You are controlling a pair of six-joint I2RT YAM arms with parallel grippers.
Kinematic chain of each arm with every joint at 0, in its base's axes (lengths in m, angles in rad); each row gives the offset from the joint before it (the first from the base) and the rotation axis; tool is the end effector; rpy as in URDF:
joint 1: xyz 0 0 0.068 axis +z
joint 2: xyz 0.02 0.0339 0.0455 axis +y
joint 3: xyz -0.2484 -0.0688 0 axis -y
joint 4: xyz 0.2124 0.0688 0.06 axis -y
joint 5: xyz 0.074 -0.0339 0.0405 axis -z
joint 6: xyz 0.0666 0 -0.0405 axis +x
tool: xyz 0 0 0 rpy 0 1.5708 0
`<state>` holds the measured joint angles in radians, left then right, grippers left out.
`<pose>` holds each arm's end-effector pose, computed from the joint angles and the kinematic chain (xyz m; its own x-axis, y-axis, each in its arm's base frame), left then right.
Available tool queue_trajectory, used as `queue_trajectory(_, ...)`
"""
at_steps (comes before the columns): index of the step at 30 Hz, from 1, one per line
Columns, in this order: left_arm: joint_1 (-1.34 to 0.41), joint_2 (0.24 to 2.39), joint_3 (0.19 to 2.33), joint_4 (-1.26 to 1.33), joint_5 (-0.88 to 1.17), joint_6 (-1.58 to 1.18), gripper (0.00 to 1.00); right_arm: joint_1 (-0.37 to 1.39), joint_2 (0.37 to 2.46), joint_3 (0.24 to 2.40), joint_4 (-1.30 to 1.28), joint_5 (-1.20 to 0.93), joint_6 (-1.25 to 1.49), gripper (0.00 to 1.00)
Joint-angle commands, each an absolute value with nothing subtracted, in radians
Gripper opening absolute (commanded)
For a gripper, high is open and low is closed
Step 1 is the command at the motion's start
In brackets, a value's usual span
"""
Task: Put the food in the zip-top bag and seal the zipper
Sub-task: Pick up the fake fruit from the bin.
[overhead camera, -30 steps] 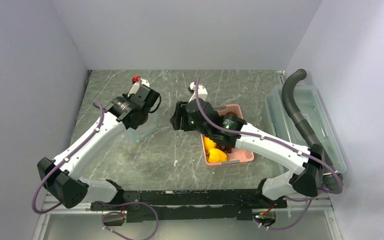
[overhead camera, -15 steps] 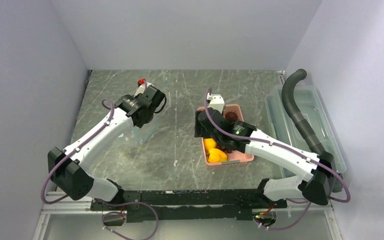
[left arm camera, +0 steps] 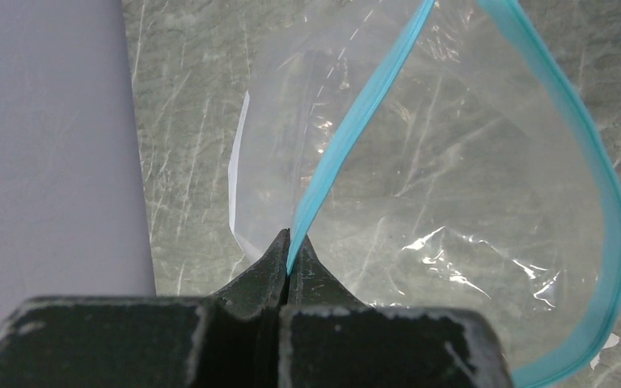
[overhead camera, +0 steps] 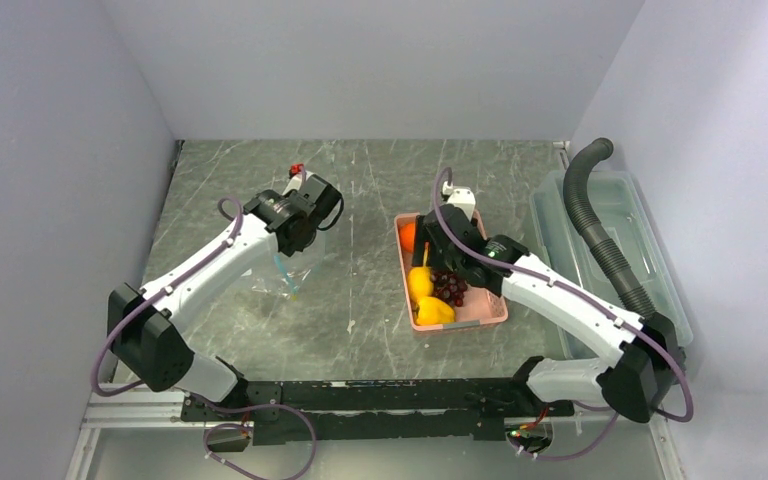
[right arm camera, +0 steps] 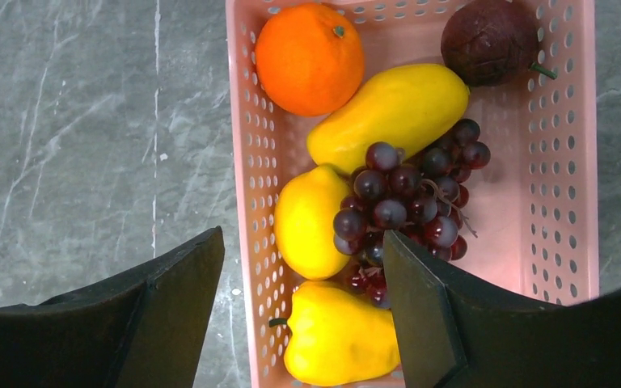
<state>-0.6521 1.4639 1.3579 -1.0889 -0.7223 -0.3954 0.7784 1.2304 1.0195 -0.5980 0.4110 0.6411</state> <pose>0.2306 -0.1207 0.2824 -0.7834 0.2345 -0.5756 -0.0426 0.9037 0.4261 0.1971 0.1570 0.2641 -0.6804 0.0991 -0.7261 -0.0504 0.9822 0.1812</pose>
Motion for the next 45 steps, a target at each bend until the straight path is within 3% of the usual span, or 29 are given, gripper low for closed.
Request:
queue_trajectory(1,-0.659,1.426,1.343,-1.054,-0.734,-0.386,0.00,0.739,1.272,1.031,-0.540,0.340,0.608,0.77)
queue_trajectory(14,-0.660,1.328,1.214,-0.955,-0.675,-0.347,0.00,0.626,1.455,1.097,-0.457,0.282,0.566,0.89)
queue_trajectory(45,-0.660,1.301,1.199,-0.945,-0.647,-0.345,0.00,0.527,1.747,1.262,-0.397,0.200,0.550,0.89)
